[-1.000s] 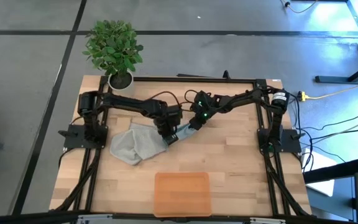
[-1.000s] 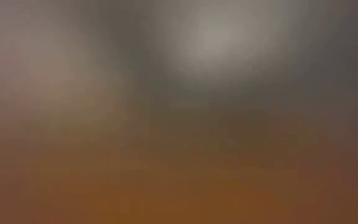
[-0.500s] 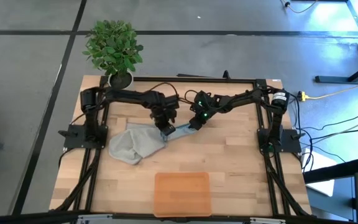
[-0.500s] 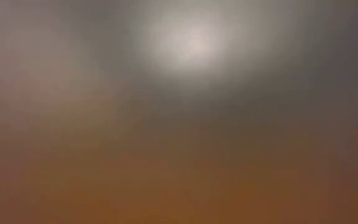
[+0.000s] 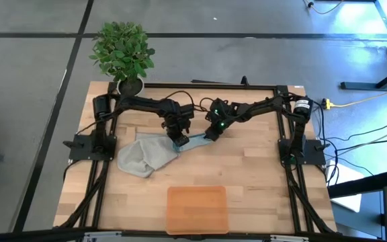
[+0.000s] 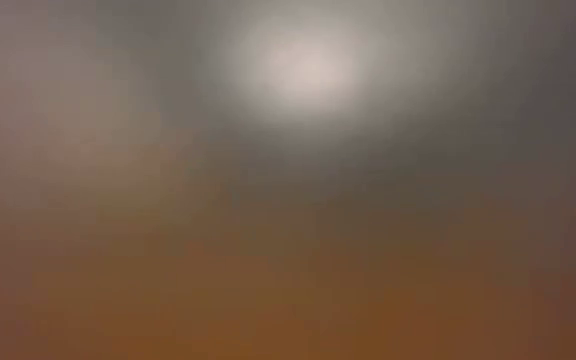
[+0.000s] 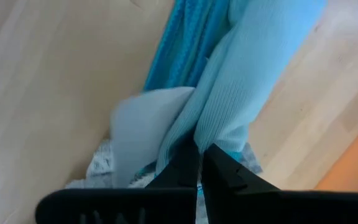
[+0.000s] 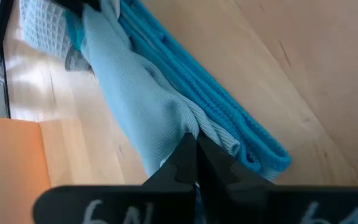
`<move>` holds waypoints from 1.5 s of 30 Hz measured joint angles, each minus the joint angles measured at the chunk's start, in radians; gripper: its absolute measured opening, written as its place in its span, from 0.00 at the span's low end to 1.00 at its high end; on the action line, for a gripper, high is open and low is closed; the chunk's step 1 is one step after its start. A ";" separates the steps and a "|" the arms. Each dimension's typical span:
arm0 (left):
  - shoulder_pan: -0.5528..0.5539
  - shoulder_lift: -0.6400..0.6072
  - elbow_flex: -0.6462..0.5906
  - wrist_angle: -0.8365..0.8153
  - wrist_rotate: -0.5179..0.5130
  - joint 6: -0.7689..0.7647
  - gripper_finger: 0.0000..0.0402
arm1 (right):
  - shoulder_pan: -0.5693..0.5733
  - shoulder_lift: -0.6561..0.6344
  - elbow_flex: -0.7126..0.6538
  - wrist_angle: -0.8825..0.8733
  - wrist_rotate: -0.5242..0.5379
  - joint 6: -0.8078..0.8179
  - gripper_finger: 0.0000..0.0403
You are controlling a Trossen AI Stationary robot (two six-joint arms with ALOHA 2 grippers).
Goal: Roll microfiber towels into tight, uniform cylinder then place into a basket
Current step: Roll the blue towel
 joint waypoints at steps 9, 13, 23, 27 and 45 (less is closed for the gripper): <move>0.000 0.002 0.000 0.000 -0.013 0.017 0.00 | -0.014 -0.005 0.000 0.018 -0.045 -0.069 0.15; 0.000 0.002 0.000 -0.003 -0.032 0.017 0.00 | -0.055 -0.015 0.029 0.010 -0.144 -0.104 0.22; 0.002 0.002 0.000 -0.002 -0.038 0.018 0.00 | -0.080 -0.018 0.179 -0.210 -0.242 -0.311 0.22; 0.002 0.002 0.000 -0.001 -0.050 0.019 0.00 | -0.020 -0.020 0.233 -0.366 -0.260 -0.480 0.21; 0.002 0.002 0.000 0.000 -0.055 0.042 0.00 | 0.125 0.079 0.215 -0.068 0.012 -0.641 0.21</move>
